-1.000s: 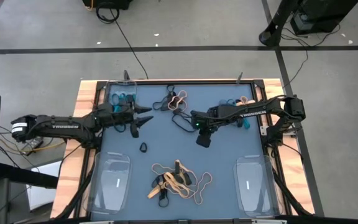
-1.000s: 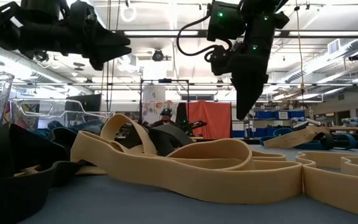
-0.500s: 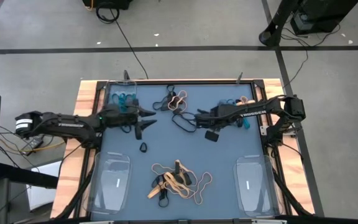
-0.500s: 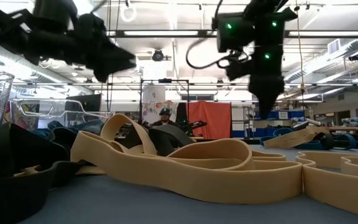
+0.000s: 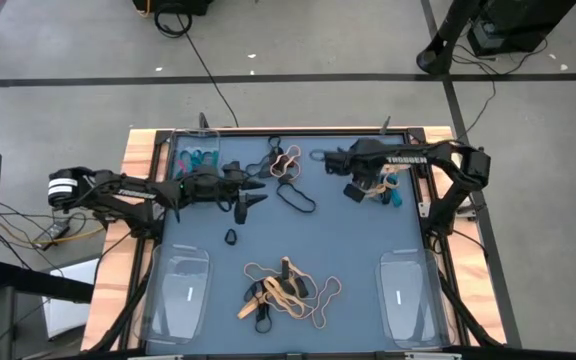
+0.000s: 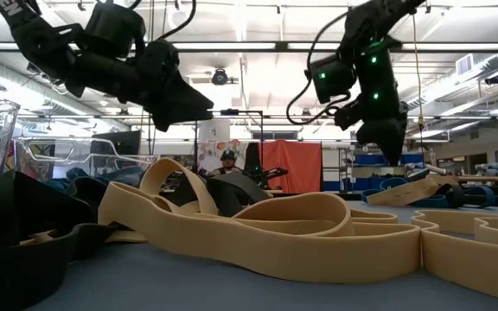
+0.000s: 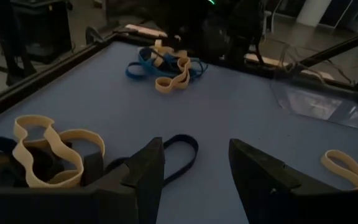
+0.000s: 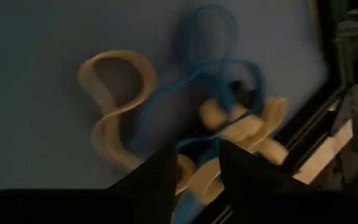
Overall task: Sort rubber bands into baskets
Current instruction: Put the blue rubber band into the top transparent bin
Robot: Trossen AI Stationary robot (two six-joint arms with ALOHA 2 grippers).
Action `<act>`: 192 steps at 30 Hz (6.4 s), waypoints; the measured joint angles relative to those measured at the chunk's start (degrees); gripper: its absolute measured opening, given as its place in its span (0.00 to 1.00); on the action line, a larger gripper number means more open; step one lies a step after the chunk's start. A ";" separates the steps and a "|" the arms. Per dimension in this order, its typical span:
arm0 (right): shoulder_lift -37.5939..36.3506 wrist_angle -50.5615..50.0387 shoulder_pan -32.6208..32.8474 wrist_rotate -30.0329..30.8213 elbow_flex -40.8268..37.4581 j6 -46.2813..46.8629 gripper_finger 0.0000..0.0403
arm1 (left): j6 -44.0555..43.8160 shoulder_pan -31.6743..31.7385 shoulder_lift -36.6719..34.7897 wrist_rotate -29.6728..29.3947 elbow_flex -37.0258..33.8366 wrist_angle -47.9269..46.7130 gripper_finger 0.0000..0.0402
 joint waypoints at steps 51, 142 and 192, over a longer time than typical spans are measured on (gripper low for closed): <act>4.17 6.11 -16.52 -6.32 0.00 -1.56 0.04 | 0.04 0.11 0.17 -0.04 0.08 2.41 0.46; -13.66 30.01 20.37 15.84 -0.29 1.59 0.42 | -1.49 0.72 4.51 -1.34 14.71 -7.08 0.02; -13.81 23.99 2.36 -9.19 -16.48 9.57 0.46 | 1.66 29.97 -13.73 -22.82 14.69 -61.31 0.54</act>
